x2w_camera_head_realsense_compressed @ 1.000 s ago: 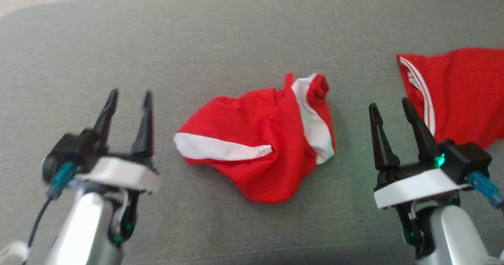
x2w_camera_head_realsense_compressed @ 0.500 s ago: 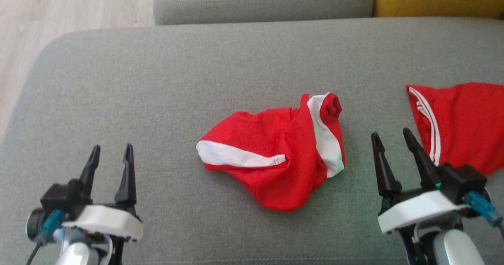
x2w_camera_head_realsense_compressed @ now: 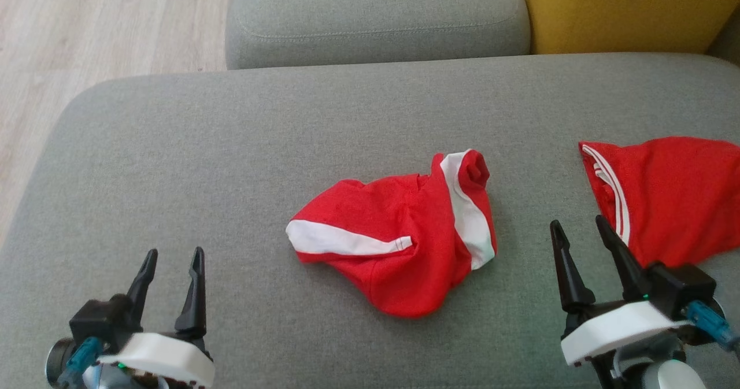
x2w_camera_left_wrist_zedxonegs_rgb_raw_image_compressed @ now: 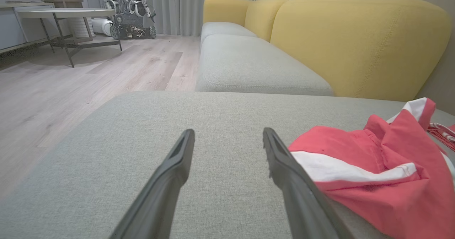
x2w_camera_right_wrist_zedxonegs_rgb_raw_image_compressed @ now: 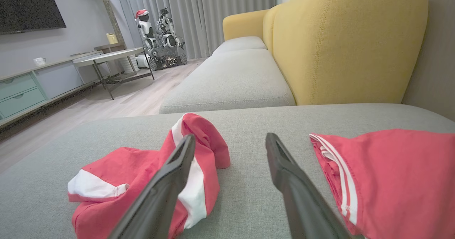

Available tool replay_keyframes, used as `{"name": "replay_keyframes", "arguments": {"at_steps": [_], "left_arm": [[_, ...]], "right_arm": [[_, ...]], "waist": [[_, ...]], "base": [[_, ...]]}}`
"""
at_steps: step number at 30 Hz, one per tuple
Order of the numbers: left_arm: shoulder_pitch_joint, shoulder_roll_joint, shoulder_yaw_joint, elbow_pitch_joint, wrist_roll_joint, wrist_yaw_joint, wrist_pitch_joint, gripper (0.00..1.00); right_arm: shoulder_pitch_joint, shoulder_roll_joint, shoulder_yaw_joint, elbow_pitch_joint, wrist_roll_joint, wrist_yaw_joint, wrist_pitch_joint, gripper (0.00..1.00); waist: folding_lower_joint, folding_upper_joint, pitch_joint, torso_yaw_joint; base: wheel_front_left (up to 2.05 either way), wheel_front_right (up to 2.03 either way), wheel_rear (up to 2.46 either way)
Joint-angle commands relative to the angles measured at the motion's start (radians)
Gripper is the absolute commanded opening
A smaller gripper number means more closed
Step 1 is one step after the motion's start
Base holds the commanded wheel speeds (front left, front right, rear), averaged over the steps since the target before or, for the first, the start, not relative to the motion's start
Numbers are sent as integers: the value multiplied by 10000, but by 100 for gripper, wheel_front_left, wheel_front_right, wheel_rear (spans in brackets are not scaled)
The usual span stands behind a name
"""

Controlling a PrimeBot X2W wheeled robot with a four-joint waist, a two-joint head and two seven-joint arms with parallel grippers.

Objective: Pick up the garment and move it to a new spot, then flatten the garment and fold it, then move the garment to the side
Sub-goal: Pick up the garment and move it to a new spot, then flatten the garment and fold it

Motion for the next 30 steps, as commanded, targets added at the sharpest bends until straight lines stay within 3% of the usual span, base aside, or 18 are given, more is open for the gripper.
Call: {"name": "replay_keyframes", "arguments": {"at_steps": [1,30], "left_arm": [[-373,234,343,-369,-82,90,-10,100],[-522,322,51,-332,-81,165,28,100]], "right_arm": [[-169,-41,169,-417,-8,-9,-21,100],[-91,-41,121,-660,-308,-9,237,100]], "waist": [[0,0,-7,-3],[0,0,73,25]], "base": [[0,0,0],[0,0,0]]}}
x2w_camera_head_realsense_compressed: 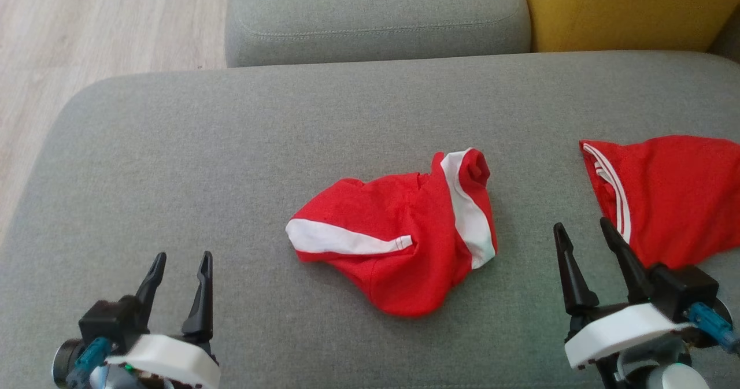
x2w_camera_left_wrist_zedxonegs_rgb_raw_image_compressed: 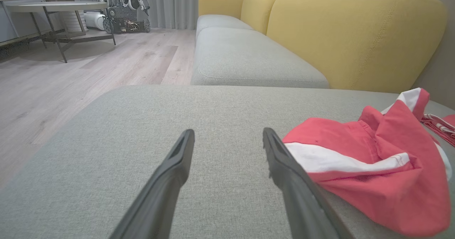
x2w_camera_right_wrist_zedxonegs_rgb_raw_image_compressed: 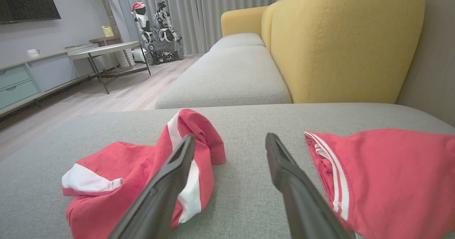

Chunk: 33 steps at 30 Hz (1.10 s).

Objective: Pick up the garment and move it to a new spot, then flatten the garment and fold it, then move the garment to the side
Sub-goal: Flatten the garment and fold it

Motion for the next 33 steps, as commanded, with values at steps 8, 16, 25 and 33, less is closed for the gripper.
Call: {"name": "replay_keyframes", "arguments": {"at_steps": [8,16,25,33], "left_arm": [[-648,252,244,-271,-19,36,-126,100],[-1124,222,115,-312,44,-16,-165,100],[-1896,19,-106,-15,131,-224,-341,100],[-2294,-174,-131,256,202,-340,-489,100]], "right_arm": [[-247,-45,260,-407,-12,-9,45,100],[-897,-216,1417,-69,-152,-9,345,100],[-2641,-917,3827,1221,136,-9,811,100],[-3681,-1562,4999,2320,303,-9,1517,100]], "waist": [[0,0,142,52],[0,0,681,316],[0,0,1374,919],[0,0,1799,1171]], "base": [[0,0,0],[0,0,0],[0,0,0],[0,0,0]]}}
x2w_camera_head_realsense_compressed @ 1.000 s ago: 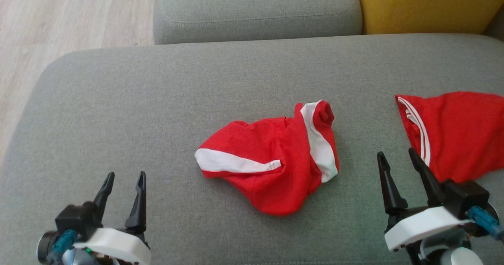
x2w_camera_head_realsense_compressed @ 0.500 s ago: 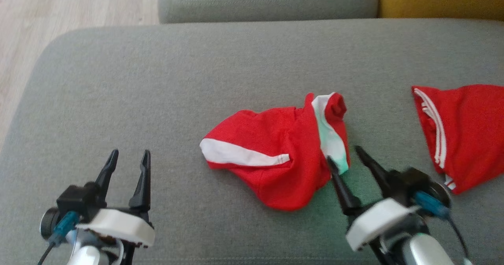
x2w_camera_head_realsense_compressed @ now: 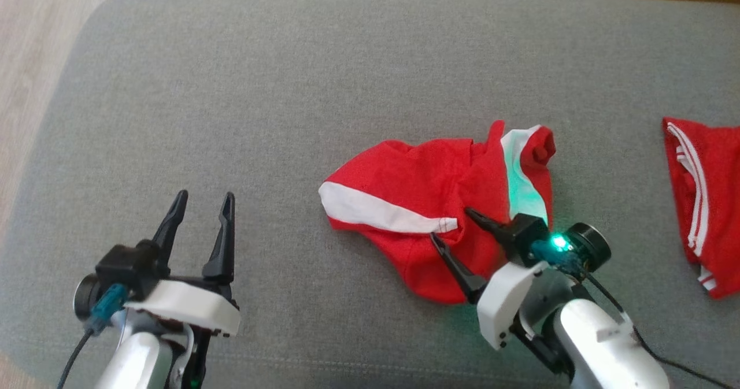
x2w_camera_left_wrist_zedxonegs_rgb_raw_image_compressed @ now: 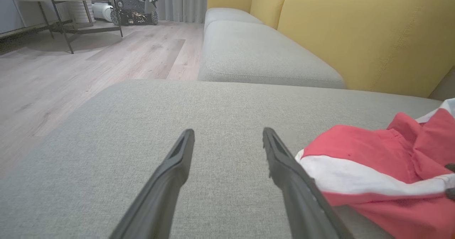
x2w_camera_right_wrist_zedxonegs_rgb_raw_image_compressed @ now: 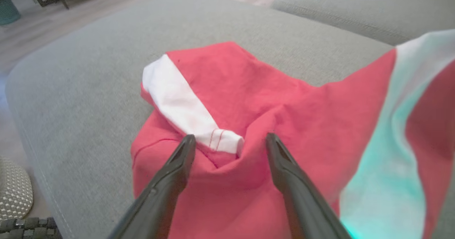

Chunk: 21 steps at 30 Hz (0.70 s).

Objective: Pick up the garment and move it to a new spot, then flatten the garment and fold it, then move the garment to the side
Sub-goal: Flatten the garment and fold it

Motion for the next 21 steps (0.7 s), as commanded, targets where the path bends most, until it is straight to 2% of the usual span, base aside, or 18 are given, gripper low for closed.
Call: {"name": "replay_keyframes", "arguments": {"at_steps": [1,2,4,5,13,21], "left_arm": [[-547,111,390,-213,106,-31,-150,100],[-573,92,396,-186,116,-45,-160,100],[-614,58,413,-135,132,-73,-176,100],[-631,45,431,-110,137,-85,-182,100],[-712,-4,605,-21,199,-134,-204,100],[-665,-52,815,-149,315,-188,-208,100]], "right_arm": [[-491,-109,347,-184,54,-9,161,100],[-570,-166,436,-93,100,-9,311,84],[-710,-246,583,-1,214,-9,499,2],[-779,-293,654,12,263,-9,568,0],[-1147,-467,604,-883,340,-9,247,0],[-1019,-488,-782,-2684,63,-9,-82,0]], "waist": [[0,0,115,44],[0,0,149,48],[0,0,194,45],[0,0,219,35],[0,0,298,-149],[0,0,313,-532]], "base": [[0,0,0],[0,0,0],[0,0,0],[0,0,0],[0,0,0],[0,0,0]]}}
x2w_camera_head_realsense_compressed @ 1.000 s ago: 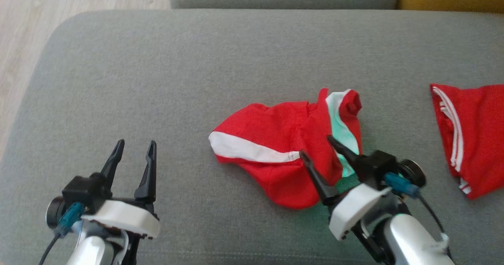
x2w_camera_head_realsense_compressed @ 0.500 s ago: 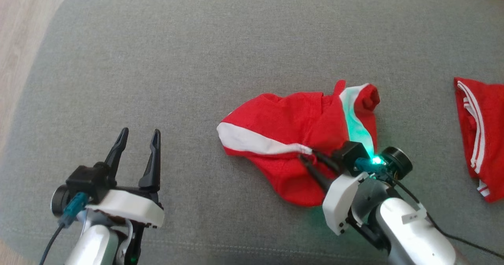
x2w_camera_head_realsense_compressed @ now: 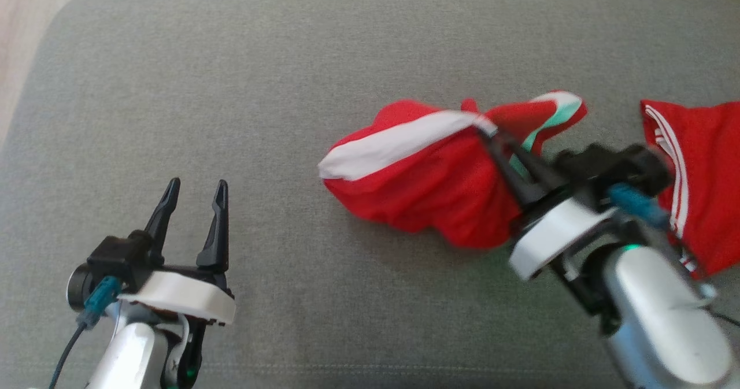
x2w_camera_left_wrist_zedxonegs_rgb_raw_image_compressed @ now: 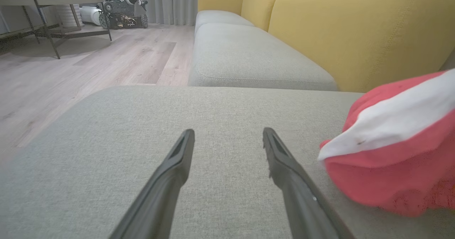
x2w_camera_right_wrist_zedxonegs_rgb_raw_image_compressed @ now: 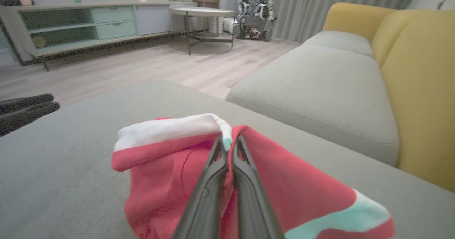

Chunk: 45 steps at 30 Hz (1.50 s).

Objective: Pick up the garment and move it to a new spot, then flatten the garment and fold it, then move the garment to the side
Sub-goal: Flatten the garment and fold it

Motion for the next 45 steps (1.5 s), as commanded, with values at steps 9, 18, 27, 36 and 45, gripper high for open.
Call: {"name": "replay_keyframes", "arguments": {"at_steps": [9,18,27,36,45], "left_arm": [[-476,35,541,-367,232,-169,-121,100],[-615,-20,550,-236,338,-340,-121,100],[-444,-62,594,-166,404,-377,-122,100],[-114,-75,659,-172,383,-363,-122,100],[305,-28,752,-257,321,-239,-122,100]], "right_arm": [[1561,445,-2883,-260,40,-9,131,0],[1625,751,-3449,2164,275,-9,-577,48],[1923,871,-3600,1808,394,-9,-1125,100],[3118,884,-4015,-223,193,-9,-678,100],[3370,1217,-3964,-2038,-4,-9,-647,100]], "waist": [[0,0,168,-304],[0,0,278,-457],[0,0,-44,-474],[0,0,-463,-473],[0,0,-922,-474]], "base": [[0,0,0],[0,0,0],[0,0,0],[0,0,0],[0,0,0]]}}
